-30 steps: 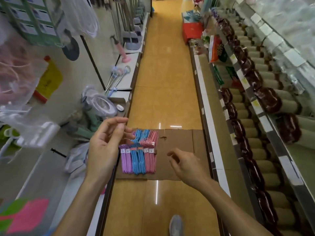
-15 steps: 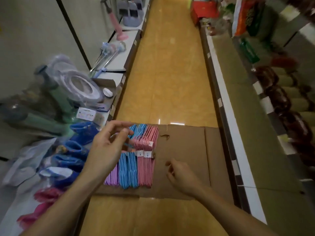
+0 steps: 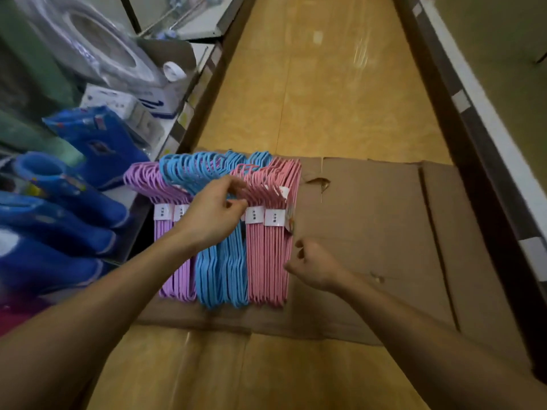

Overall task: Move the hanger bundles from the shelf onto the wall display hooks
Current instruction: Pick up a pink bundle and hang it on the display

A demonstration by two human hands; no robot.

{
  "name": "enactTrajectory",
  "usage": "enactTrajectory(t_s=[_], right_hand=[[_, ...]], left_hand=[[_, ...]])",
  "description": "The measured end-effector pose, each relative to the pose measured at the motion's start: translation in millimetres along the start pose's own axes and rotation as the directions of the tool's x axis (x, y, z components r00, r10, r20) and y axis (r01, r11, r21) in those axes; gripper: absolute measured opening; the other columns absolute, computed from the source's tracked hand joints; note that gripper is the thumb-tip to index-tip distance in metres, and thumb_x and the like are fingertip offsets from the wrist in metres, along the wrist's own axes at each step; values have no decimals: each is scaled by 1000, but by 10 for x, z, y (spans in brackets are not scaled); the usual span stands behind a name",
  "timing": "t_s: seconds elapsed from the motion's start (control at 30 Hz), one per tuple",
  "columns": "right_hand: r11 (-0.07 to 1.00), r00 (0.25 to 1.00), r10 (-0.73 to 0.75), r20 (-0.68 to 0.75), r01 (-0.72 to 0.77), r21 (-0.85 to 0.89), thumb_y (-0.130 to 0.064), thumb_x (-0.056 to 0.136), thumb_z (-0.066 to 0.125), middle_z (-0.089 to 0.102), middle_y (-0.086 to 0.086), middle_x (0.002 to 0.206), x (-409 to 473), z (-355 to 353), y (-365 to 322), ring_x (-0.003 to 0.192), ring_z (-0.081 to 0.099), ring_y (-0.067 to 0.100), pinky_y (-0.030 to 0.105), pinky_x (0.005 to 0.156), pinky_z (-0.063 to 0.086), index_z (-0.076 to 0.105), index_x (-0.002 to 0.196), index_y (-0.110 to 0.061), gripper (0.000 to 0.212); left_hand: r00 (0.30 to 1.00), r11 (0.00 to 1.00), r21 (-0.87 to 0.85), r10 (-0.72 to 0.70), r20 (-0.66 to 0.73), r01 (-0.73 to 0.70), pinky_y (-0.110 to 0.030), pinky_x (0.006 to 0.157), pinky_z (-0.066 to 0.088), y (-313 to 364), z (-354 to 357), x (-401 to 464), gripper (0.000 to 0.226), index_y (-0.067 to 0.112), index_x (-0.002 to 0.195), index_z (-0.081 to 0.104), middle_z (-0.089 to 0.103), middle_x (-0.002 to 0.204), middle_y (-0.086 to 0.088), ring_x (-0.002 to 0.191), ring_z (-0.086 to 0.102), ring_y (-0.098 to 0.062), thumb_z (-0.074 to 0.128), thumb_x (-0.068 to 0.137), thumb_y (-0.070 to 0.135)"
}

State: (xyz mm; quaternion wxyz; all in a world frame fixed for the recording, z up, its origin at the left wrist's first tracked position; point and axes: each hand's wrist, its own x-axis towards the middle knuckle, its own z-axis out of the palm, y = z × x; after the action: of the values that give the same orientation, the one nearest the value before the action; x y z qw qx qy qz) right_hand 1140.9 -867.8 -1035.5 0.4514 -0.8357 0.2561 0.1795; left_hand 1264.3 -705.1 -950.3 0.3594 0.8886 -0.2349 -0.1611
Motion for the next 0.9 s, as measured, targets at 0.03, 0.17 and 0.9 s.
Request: enactTrajectory(t_s=[0.03,0.17,0.9], right_hand=[[999,1000,-13,6,12,30,-22,94,65,47,-19,88,99,84,40,88,55,3,19,77,48,50,123,-31,34],[984,1000,9,5,-10,177,-23,93,64,58,2,131,430,450,149,122,57,21,44,101,51,42,138,-21,49],[918,932,76,-354,73,390,-55,78,75,31,1,145,534,906,373,132,42,23,43,103,46,12,156,-25,104]], left_hand=[[1000,997,68,22,-9,-22,-23,79,44,-82,69,71,35,20,133,52,55,128,2,90,57,0,58,98,22],[989,932,329,148,30,-150,-44,110,40,-287,310,340,63,21,152,32,30,154,-7,131,46,-29,59,95,18],[917,621,675,275,288,-398,-43,117,26,97,800,696,84,32,159,7,9,167,6,146,15,-32,55,90,37]])
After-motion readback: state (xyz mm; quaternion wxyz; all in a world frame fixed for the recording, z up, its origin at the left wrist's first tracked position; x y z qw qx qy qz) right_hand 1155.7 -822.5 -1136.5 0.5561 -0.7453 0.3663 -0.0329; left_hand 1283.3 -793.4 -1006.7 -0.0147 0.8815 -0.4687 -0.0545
